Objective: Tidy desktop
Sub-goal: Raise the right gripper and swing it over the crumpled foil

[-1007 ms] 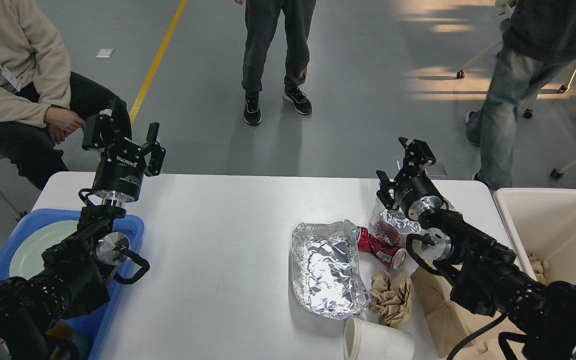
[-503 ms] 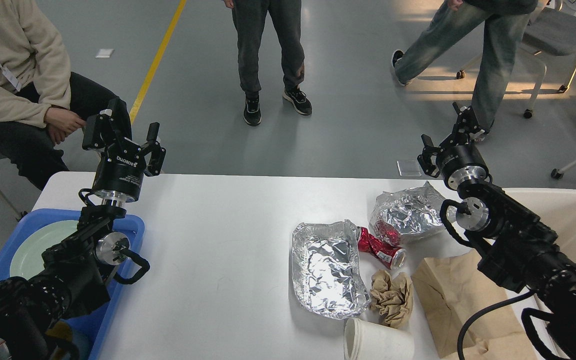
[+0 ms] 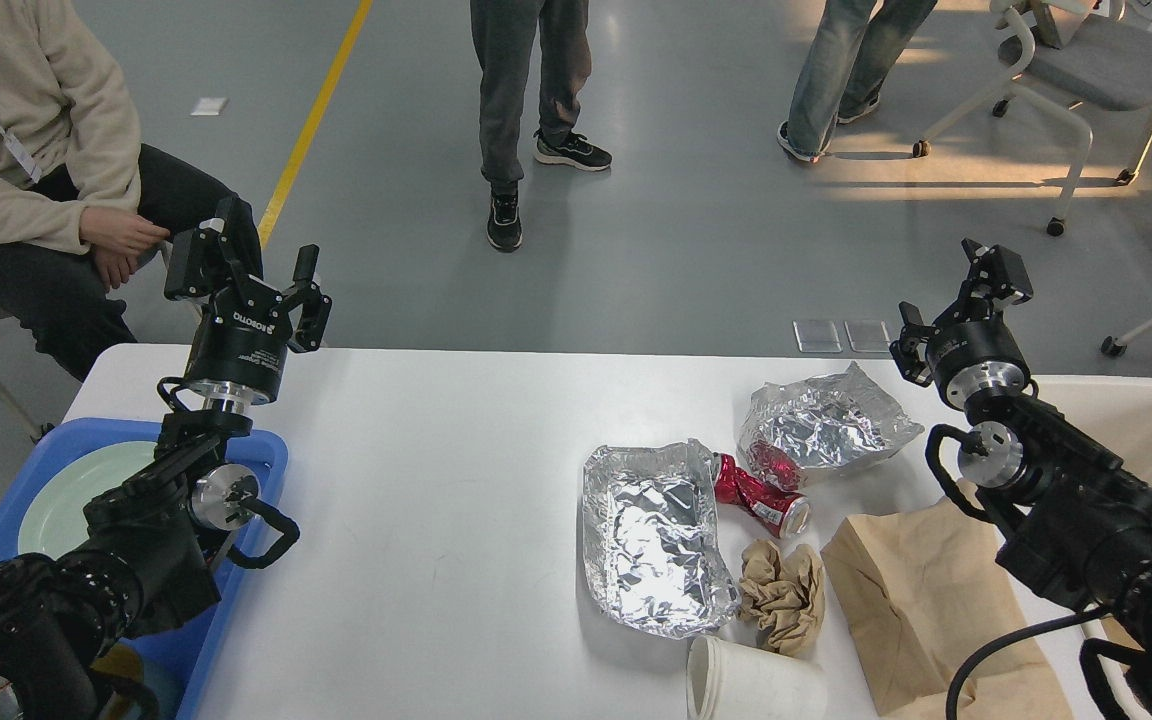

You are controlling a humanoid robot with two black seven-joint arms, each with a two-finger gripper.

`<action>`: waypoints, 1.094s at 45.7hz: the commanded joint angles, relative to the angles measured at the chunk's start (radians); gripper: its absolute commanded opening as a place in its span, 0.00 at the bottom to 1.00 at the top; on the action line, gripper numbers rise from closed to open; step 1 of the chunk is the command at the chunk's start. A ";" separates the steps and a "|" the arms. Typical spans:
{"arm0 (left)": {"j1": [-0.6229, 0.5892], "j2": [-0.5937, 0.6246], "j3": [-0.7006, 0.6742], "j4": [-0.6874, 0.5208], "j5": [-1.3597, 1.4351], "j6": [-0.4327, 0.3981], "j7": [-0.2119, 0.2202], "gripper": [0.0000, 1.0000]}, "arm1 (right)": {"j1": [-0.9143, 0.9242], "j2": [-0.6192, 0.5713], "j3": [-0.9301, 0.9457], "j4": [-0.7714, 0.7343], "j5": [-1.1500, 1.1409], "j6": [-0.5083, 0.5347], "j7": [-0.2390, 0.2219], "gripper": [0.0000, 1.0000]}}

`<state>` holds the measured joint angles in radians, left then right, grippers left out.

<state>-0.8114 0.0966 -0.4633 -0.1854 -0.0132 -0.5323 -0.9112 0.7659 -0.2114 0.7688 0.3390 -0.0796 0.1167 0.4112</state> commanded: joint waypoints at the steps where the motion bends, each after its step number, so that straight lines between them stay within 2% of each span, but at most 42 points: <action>1: 0.000 0.000 0.000 0.000 -0.001 0.000 0.000 0.96 | 0.012 0.001 0.001 0.000 0.000 0.000 0.000 1.00; 21: 0.000 0.000 0.000 0.000 -0.001 0.000 0.000 0.96 | 0.061 -0.014 -0.009 0.001 0.000 0.000 0.000 1.00; 30: 0.000 0.000 0.000 0.000 -0.001 0.000 0.000 0.96 | 0.142 -0.149 -0.046 0.008 0.000 0.003 0.000 1.00; 34: 0.000 0.000 0.000 0.000 -0.001 0.000 0.000 0.96 | 0.203 -0.169 -0.162 0.000 0.000 0.003 0.001 1.00; 42: 0.000 0.000 0.000 0.000 -0.001 0.000 0.000 0.96 | 0.391 -0.315 -0.578 -0.012 -0.006 0.021 0.001 1.00; 50: 0.000 0.000 0.000 0.000 0.001 0.000 0.000 0.96 | 0.587 -0.339 -0.966 -0.006 -0.006 0.024 0.001 1.00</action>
<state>-0.8115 0.0967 -0.4633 -0.1855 -0.0124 -0.5323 -0.9112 1.2282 -0.5373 0.0408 0.3308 -0.0855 0.1384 0.4129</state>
